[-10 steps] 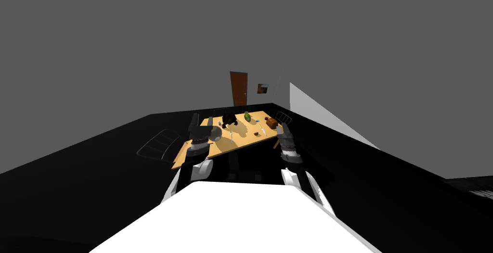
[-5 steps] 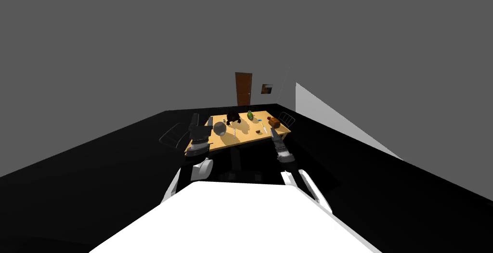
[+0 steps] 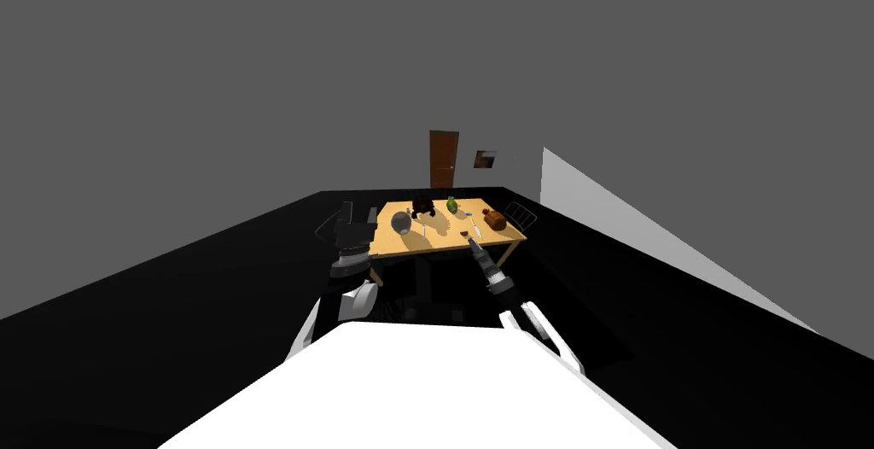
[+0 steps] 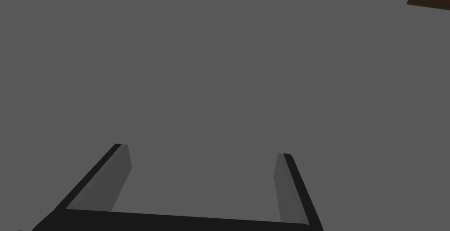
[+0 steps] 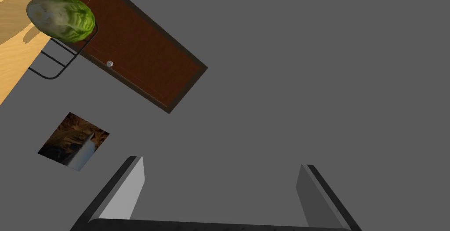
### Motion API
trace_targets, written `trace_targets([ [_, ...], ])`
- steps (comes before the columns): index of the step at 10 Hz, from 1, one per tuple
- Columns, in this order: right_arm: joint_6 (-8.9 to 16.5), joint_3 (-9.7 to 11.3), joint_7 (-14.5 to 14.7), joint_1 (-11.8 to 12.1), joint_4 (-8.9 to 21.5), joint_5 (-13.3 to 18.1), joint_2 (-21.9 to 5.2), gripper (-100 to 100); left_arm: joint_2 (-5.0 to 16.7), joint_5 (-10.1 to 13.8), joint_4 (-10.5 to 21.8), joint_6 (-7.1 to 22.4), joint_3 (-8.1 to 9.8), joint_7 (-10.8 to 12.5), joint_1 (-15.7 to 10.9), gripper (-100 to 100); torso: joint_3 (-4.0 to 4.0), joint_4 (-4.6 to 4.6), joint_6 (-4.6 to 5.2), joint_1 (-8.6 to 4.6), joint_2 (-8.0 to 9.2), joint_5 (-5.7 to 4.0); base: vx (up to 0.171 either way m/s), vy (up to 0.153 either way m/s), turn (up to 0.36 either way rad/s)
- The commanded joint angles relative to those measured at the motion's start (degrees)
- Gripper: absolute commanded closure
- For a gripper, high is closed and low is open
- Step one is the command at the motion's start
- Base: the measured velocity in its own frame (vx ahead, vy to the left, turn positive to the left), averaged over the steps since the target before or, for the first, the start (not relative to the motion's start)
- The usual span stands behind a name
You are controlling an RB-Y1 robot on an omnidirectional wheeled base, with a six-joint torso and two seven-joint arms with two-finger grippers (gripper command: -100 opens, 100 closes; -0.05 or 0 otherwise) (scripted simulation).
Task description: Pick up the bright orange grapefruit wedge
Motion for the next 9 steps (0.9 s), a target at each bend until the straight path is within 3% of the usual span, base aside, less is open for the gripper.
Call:
trace_targets([
  [1, 2.1, 2.0, 2.4, -0.6, 2.9, 2.7, -2.7, -100, 0.0, 0.0, 0.0, 0.0, 0.00, 0.0, 0.0, 0, 0.00, 0.00, 0.00, 0.00, 0.00, 0.00, -0.055, 0.005, 0.310],
  [4, 3.4, 3.2, 3.7, -1.1, 6.3, 4.4, -4.4, -100, 0.0, 0.0, 0.0, 0.0, 0.00, 0.0, 0.0, 0, -0.08, -0.03, 0.00, 0.04, -0.14, 0.01, -0.017, 0.008, 0.152],
  [6, 6.2, 5.6, 6.6, -2.3, 10.4, 7.9, -7.9, -100, 0.0, 0.0, 0.0, 0.0, 0.00, 0.0, 0.0, 0, -0.12, -0.04, 0.01, 0.02, -0.21, 0.01, 0.000, 0.010, 0.302],
  [8, 6.2, 5.6, 6.6, -2.3, 11.6, 7.9, -7.9, -100, 0.0, 0.0, 0.0, 0.0, 0.01, 0.0, 0.0, 0, -0.14, -0.05, 0.04, 0.01, -0.24, 0.01, 0.004, 0.000, 0.077],
  [9, 7.6, 6.9, 8.1, -2.9, 14.0, 9.7, -9.7, -100, 0.0, 0.0, 0.0, 0.0, 0.01, 0.0, 0.0, 0, -0.13, -0.05, 0.06, 0.00, -0.24, 0.01, 0.006, 0.010, 0.253],
])
